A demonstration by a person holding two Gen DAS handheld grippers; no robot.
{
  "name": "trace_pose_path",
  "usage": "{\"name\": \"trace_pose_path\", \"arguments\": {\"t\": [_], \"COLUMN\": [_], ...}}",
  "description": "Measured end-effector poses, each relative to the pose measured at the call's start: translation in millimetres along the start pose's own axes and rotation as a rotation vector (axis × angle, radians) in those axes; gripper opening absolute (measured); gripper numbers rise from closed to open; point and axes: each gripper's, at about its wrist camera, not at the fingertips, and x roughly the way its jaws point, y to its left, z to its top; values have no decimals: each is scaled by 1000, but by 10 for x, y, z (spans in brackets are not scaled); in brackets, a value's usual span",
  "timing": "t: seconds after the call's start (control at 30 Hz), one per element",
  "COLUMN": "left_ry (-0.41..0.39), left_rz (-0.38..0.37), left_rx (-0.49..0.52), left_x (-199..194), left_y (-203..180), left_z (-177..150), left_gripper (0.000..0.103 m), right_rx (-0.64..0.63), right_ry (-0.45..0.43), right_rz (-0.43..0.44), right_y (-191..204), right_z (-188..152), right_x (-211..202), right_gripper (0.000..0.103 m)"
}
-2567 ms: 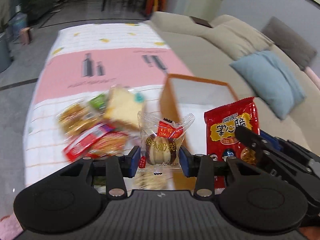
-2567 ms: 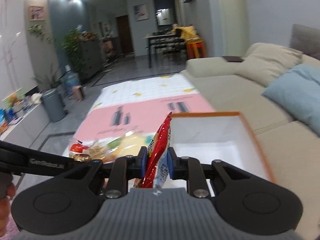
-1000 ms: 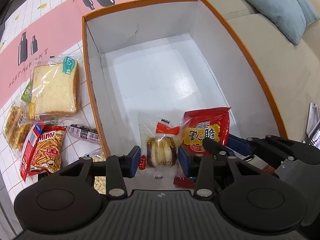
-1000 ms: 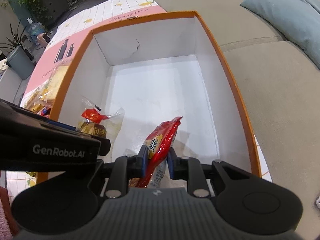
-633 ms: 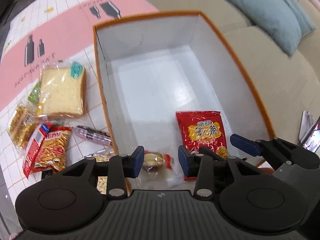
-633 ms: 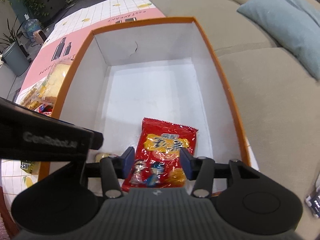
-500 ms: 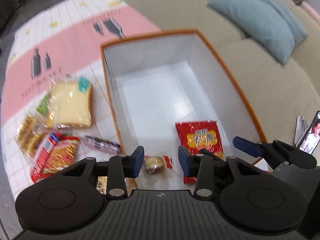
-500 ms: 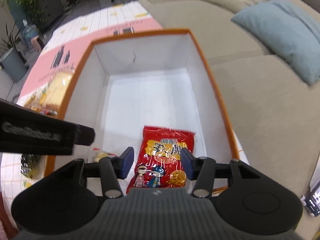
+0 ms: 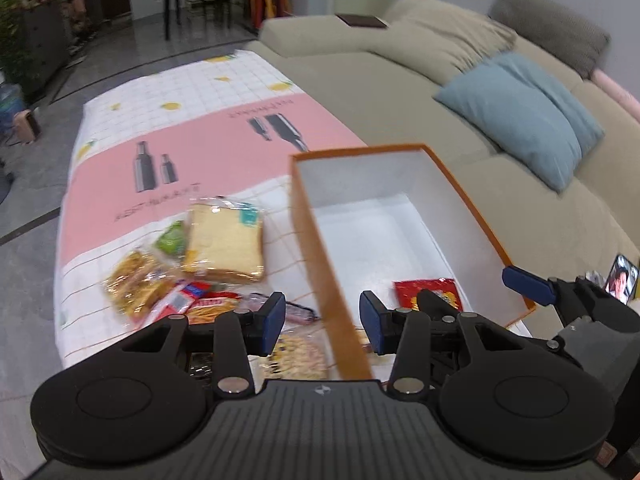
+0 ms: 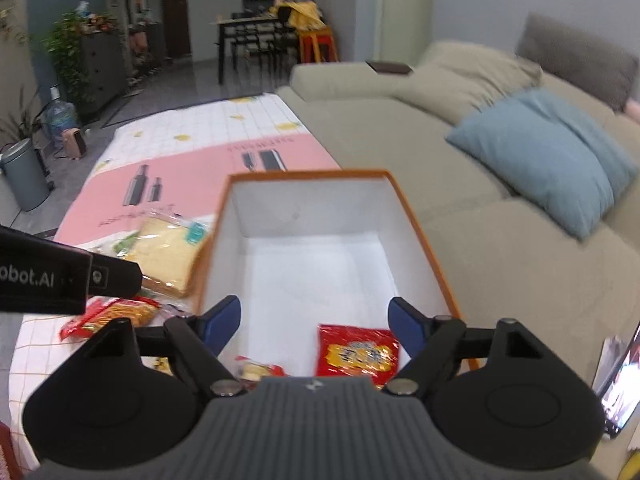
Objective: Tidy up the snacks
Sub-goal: 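Withdraw both tools from the box back toward the snacks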
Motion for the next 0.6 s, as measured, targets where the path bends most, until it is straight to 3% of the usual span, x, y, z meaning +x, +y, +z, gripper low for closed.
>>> {"name": "trace_pose_path", "arguments": {"t": [0.23,0.6], "left_ry": [-36,97], "left_rz": [95,90], "left_rx": [-52,-182], "left_x": [-157,86], "left_y": [467,1145], "left_z": [-256,-843], "left_gripper": [53,54], "right_rx": [11,-69], "right_ry": [-34,72], "right_rz": [135,218], "right_y": [401,967], "right_z": [-69,-418], "right_x": [-149,2], "right_gripper": [80,79]}}
